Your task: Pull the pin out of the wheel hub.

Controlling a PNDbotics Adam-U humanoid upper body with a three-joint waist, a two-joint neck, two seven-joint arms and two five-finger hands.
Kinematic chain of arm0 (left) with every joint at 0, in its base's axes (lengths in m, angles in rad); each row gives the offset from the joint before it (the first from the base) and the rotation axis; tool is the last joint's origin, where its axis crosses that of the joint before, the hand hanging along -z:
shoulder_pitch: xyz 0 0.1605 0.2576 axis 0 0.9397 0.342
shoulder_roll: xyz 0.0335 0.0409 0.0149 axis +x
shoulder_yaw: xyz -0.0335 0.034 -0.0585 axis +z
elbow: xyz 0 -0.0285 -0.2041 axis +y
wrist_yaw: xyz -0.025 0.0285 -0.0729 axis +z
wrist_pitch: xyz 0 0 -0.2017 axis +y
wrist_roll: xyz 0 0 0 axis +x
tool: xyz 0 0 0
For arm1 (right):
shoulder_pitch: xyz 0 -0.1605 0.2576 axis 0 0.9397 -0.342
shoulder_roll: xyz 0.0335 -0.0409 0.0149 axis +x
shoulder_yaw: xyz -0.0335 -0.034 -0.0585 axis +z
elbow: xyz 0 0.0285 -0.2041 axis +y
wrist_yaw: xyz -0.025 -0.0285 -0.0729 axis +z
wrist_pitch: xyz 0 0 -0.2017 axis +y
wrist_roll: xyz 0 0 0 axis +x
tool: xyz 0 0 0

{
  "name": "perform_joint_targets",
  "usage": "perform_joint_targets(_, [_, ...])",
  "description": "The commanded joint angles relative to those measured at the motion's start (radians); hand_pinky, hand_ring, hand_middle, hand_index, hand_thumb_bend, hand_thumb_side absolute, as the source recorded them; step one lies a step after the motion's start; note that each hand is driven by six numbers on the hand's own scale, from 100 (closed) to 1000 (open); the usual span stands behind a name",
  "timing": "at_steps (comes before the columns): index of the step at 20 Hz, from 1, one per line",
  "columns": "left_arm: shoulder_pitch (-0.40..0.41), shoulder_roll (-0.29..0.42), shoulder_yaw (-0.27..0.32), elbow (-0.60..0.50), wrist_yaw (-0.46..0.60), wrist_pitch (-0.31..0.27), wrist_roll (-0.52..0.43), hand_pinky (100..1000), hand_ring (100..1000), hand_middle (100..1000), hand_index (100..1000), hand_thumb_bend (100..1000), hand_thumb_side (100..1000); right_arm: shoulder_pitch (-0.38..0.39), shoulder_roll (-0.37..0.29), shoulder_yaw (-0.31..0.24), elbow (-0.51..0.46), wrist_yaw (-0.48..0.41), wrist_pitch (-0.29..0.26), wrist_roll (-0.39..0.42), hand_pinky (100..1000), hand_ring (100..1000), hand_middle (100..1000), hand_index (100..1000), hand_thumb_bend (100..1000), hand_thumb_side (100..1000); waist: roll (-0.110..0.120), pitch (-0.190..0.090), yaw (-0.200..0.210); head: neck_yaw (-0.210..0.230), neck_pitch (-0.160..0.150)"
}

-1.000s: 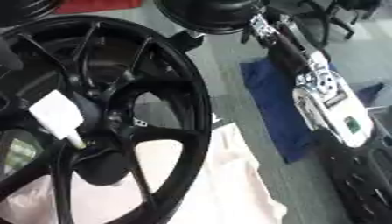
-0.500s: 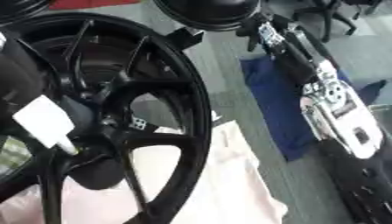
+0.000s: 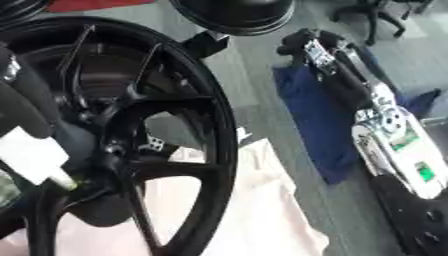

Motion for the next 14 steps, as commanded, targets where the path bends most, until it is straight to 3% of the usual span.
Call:
perform_joint_targets(1, [-0.019, 0.011, 0.022, 0.002, -0.016, -0.007, -0.012, 842, 762, 772, 818, 341, 426, -0.008, -0.013, -0.002, -0.021, 0.006, -0.001, 0.007, 1000, 800, 374, 674, 100, 635, 0.002, -0.016, -0.005, 0.008, -0.018])
perform_joint_targets(10, [-0.006, 0.009, 0.023, 0.037, -0.074, -0.024, -0.014, 836, 762, 772, 814, 339, 369, -0.012, -0.01, -0.001, -0.021, 0.013, -0.005, 0.014, 1000, 801, 373, 674, 100, 623, 0.005, 0.002, -0.012, 0.023, -0.021])
perform_joint_targets(14, [0.002, 0.005, 0.02, 0.065, -0.093, -0.032, -0.017, 832, 740, 738, 799, 327, 290, -0.014, -0.009, 0.0, -0.021, 0.015, -0.005, 0.016, 1000, 801, 373, 674, 100, 640, 0.005, 0.009, -0.014, 0.026, -0.022])
